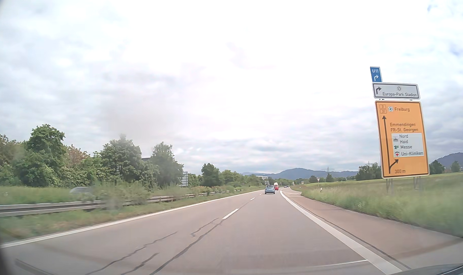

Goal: Follow the waypoints while adhering to traffic rules and regulations

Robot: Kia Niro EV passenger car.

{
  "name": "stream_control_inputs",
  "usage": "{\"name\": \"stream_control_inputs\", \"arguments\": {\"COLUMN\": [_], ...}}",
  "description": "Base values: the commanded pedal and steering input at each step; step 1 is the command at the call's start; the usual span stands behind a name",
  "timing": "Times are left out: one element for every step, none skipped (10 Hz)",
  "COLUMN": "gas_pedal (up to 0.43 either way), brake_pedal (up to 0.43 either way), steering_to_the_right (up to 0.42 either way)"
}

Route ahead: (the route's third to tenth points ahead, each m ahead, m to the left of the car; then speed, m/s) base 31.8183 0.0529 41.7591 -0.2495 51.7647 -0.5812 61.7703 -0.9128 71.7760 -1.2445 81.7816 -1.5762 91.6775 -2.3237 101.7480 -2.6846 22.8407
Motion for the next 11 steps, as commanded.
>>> {"name": "stream_control_inputs", "arguments": {"gas_pedal": [0.209,0.209,0.209,0.209,0.209,0.209,0.209,0.209,0.209,0.209,0.209], "brake_pedal": [0.0,0.0,0.0,0.0,0.0,0.0,0.0,0.0,0.0,0.0,0.0], "steering_to_the_right": [0.002,0.002,0.002,0.002,0.002,0.002,0.002,0.002,0.003,0.003,0.003]}}
